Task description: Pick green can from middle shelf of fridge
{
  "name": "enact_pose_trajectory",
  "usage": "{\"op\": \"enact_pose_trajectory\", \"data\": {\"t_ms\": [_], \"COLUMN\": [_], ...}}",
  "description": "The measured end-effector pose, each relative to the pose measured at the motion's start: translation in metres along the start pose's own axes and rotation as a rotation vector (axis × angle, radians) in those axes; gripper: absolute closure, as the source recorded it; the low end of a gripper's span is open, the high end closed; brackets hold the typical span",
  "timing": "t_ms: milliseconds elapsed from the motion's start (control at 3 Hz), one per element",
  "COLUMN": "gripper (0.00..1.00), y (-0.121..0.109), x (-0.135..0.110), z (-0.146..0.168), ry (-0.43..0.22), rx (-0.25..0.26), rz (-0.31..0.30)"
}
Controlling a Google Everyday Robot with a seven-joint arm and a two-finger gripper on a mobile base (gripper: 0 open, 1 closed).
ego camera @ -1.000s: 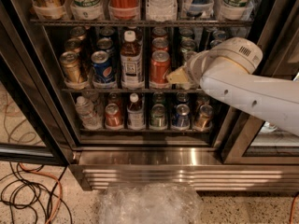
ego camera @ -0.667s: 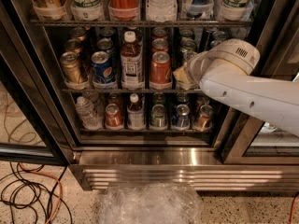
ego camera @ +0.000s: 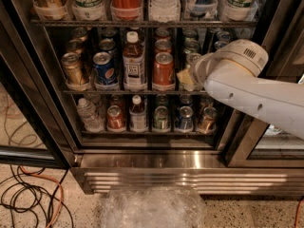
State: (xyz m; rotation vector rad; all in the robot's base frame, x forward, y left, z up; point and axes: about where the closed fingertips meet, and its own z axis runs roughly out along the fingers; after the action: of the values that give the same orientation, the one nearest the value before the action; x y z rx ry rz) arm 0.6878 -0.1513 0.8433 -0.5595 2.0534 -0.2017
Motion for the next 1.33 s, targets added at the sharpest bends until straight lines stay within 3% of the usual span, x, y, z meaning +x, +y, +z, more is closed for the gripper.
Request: {"op": "enact_pose_trajectory", "data": {"t_ms": [333, 1333], "gripper": [1.00, 1.00], "y": [-0.001, -0.005], "x": [-0.003, 0.008], "z": [-0.002, -0.009], "ry": [0.000, 0.004], "rx": [0.000, -0.015], "rz": [0.000, 0.036]}}
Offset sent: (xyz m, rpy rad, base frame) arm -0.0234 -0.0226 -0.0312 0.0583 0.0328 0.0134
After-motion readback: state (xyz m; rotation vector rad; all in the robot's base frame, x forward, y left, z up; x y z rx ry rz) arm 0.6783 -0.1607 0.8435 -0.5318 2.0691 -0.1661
